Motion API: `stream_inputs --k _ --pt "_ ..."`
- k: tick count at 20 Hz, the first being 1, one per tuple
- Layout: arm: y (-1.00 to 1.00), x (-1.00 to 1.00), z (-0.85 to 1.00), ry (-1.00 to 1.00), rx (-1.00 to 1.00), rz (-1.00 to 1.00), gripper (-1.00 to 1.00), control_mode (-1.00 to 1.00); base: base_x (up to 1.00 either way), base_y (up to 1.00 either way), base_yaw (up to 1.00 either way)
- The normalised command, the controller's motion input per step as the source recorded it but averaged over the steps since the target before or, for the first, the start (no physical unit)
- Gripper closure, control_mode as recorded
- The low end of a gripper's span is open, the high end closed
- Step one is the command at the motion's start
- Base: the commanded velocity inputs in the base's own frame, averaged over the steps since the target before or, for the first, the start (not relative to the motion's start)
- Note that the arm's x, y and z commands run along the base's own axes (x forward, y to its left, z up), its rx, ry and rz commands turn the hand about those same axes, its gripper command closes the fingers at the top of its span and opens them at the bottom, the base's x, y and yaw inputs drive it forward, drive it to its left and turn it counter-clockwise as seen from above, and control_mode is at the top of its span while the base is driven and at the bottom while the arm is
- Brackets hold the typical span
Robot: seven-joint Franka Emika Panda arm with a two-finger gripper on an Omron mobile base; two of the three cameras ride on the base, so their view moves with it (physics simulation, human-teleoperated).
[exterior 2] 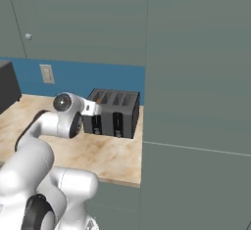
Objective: Start the toaster. Once the lever pops up, take the bread to the plate on the dining counter.
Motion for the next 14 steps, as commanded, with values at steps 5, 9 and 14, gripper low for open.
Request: stream_inputs --k 5,9,14 --pt "0.0 -0.01 0.2 -0.01 0.0 -0.02 -1.0 -1.0 0.0 0.0 0.0" --pt "-0.03 -0.05 0.0 -0.11 0.0 0.0 -1.0 -1.0 0.0 0.0 0.0" --pt "-0.02 0.0 0.0 -0.14 -0.01 0.0 -1.0 -1.0 0.0 0.0 0.0"
